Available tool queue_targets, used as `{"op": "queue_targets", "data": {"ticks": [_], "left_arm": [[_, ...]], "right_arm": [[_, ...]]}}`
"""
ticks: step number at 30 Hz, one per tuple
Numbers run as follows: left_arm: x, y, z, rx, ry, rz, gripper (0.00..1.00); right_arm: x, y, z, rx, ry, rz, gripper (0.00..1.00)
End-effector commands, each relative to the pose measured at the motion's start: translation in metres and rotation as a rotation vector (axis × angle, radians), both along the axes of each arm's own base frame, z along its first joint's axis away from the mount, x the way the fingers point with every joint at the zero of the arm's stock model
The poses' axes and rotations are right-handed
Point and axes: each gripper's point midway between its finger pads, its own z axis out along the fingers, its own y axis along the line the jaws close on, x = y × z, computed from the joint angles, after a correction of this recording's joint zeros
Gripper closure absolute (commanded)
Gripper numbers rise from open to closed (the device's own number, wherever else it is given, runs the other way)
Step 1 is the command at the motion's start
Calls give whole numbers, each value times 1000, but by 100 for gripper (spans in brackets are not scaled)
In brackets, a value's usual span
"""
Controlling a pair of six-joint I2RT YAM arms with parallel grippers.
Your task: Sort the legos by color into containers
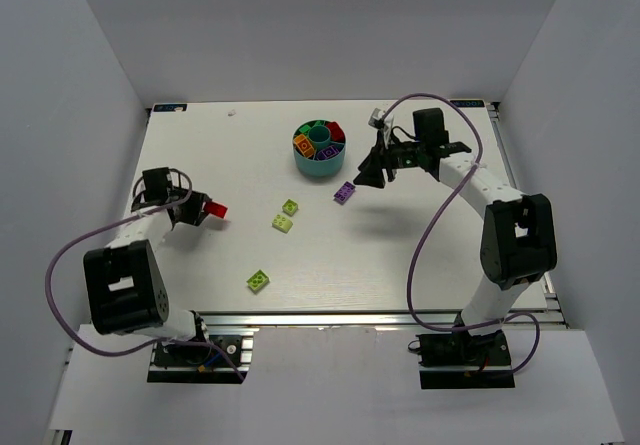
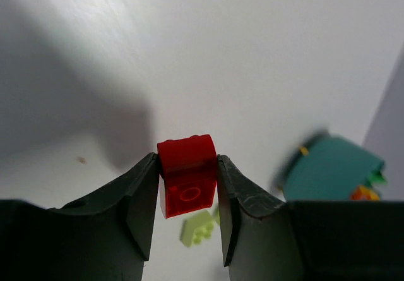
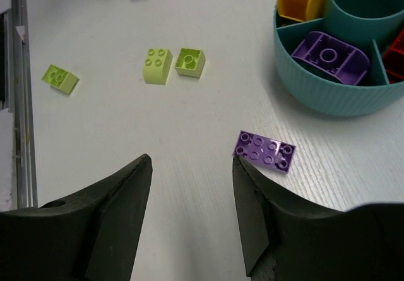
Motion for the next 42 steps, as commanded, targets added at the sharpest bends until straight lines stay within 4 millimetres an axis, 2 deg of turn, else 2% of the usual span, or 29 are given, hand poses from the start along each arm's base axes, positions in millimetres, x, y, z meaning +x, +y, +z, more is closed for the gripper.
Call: {"op": "queue_targets", "data": {"ticks": [1,2,3,4,5,6,7,8,10,14,15,18,26,29,32,36,38,42], "left_arm": [[21,-39,63,14,-281,-244,92],[21,-59,78,-3,-341,-309,93],[25,-67,90,-5,-395,-333,93],[24,-79,97,-15,-432,-368,94],[22,-100,105,-31,-470,-425,95],[26,-113,124,-32,-559,-466,95],[25,-123,129,-40,-588,-499,95],[20,-147,135,-57,-617,-561,95],[20,-164,143,-65,-666,-613,97],[18,-196,154,-65,-717,-698,97],[18,-201,156,-56,-726,-713,97],[20,-217,163,-40,-741,-751,97],[22,-245,159,-43,-740,-794,97],[21,-252,161,-53,-745,-796,97],[20,-256,163,-58,-750,-801,97],[17,-261,168,-62,-763,-812,97],[16,-263,170,-66,-769,-812,97],[15,-267,173,-72,-775,-819,97]], "right_arm": [[-1,9,30,29,-56,27,40],[-1,12,33,36,-60,31,40],[-3,14,34,40,-58,37,40],[-7,20,38,47,-62,53,40],[-11,24,39,55,-53,64,40],[-14,27,41,61,-43,69,40],[-22,37,44,66,-29,87,40],[-29,42,45,72,10,89,40],[-40,54,49,79,38,85,39],[-39,68,63,95,83,-14,37],[-32,68,64,83,74,-57,36],[-32,71,69,86,99,-62,36],[-54,91,74,99,178,-2,35],[-58,100,70,96,204,-8,30],[-51,105,67,89,205,-42,25],[-37,109,57,50,203,-89,26],[-30,109,59,41,179,-101,26],[-25,113,49,11,190,-108,26]]}}
